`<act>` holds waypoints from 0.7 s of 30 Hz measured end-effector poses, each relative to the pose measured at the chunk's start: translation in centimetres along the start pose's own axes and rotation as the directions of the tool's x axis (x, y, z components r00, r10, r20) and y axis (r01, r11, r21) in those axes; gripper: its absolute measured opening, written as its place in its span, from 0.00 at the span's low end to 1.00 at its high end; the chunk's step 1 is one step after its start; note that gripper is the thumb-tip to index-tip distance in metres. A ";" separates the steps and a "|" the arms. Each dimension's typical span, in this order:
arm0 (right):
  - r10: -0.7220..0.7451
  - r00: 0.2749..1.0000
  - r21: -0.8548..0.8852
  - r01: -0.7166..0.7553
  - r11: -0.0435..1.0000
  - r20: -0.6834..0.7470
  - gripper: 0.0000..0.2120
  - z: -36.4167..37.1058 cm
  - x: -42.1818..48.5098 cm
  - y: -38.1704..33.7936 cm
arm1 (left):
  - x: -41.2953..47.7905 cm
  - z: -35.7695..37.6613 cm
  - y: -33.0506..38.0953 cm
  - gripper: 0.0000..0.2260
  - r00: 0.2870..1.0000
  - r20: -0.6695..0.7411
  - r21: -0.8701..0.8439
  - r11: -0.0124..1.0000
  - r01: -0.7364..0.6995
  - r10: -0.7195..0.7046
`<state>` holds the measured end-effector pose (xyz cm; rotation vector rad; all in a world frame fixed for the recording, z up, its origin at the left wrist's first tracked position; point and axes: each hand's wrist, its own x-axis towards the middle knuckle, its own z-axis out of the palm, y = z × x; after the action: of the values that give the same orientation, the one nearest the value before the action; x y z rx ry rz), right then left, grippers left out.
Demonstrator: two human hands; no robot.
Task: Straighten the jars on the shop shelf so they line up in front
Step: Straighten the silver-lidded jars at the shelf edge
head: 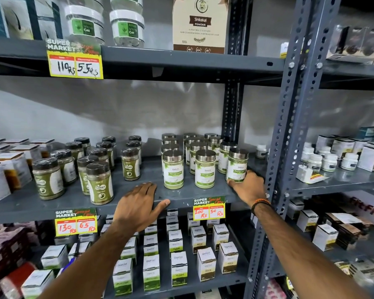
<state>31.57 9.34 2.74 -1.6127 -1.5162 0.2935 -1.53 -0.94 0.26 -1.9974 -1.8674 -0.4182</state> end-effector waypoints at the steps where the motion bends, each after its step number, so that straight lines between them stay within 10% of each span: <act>1: 0.000 1.000 0.002 0.000 1.000 0.003 0.24 0.0 0.0 -0.1 | 0.0 0.0 0.0 0.39 1.000 0.001 0.001 1.000 0.000 0.000; 15: 0.009 0.999 0.062 -0.007 0.998 -0.042 0.27 -0.5 -2.0 -0.4 | -0.3 -0.7 0.2 0.39 0.999 0.035 -0.019 1.000 0.011 -0.010; 21: -0.210 0.966 0.104 0.226 0.968 -0.147 0.34 -2.4 -6.5 -4.8 | -1.5 -4.1 1.0 0.40 0.996 -0.027 -0.068 0.994 -0.082 0.080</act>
<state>28.42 1.85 5.05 -1.3301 -1.5259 0.1464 -0.55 -4.25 3.14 -2.0951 -1.7732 -0.4874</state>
